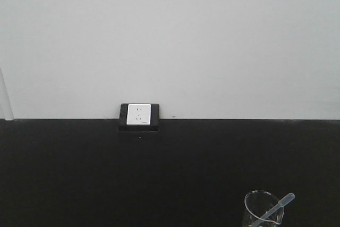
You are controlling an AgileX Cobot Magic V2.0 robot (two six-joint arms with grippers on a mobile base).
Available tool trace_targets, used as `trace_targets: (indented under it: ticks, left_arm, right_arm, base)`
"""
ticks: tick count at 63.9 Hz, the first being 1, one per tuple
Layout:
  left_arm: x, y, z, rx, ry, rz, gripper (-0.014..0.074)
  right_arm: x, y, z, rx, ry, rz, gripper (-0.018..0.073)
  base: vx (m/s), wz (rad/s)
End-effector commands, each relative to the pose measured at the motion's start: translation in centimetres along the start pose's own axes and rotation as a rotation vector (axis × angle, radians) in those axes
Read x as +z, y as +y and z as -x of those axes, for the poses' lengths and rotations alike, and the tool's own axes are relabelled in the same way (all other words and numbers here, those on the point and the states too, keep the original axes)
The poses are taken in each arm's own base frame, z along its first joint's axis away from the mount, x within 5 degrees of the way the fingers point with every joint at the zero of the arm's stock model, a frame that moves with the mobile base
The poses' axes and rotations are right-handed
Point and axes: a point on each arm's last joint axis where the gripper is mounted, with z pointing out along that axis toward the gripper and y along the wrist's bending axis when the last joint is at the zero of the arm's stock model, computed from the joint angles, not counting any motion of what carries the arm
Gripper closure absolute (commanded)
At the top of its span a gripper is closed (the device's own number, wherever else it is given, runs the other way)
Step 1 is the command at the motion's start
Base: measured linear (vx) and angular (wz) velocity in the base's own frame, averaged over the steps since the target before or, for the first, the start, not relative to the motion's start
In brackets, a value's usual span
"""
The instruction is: Grab transparent chemical and place on left bench
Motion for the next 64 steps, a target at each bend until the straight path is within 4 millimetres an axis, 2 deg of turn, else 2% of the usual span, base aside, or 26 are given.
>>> trace_targets:
  ticks: [1, 11, 18, 25, 31, 37, 44, 50, 64]
  left_arm:
    - [-0.1, 0.0, 0.3, -0.009, -0.081, 0.002, 0.06]
    - [-0.1, 0.0, 0.3, -0.009, -0.081, 0.002, 0.06]
    - [-0.1, 0.0, 0.3, -0.009, -0.081, 0.002, 0.06]
    - [-0.1, 0.0, 0.3, -0.009, -0.081, 0.002, 0.06]
    - [-0.1, 0.0, 0.3, -0.009, -0.081, 0.002, 0.06]
    - [-0.1, 0.0, 0.3, -0.009, -0.081, 0.002, 0.06]
    - [-0.1, 0.0, 0.3, -0.009, -0.081, 0.002, 0.06]
    - [-0.1, 0.0, 0.3, -0.009, -0.081, 0.002, 0.06]
    - [-0.1, 0.0, 0.3, -0.009, -0.081, 0.002, 0.06]
  right_arm:
    - [2.0, 0.0, 1.3, 0.037, -0.054, -0.004, 0.0557]
    - [5.0, -0.2, 0.4, 0.076, -0.016, -0.02, 0.0538]
    - [6.8, -0.2, -0.6, 0.075, 0.02, -0.025, 0.0487]
    - [8.2, 0.1, -1.3, 0.125, 0.035, -0.009, 0.0376]
    - [9.2, 0.9, -2.2, 0.152, 0.075, 0.026, 0.0237]
    - [10.2, 1.6, -3.1, 0.132, 0.099, 0.058, 0.0096]
    - [11.5, 2.1, -3.7, 0.108, 0.06, 0.086, -0.0007]
    - [12.4, 2.1, -4.2, 0.111, 0.031, 0.086, -0.002]
    - [14.8, 2.7, -6.3, 0.122, 0.077, 0.127, 0.0026]
  base:
    - [0.0, 0.0]
    - [0.0, 0.0]
    - [0.0, 0.0]
    - [0.0, 0.0]
    - [0.0, 0.0]
    - [0.0, 0.0]
    - [0.0, 0.0]
    - [0.0, 0.0]
    - [0.0, 0.0]
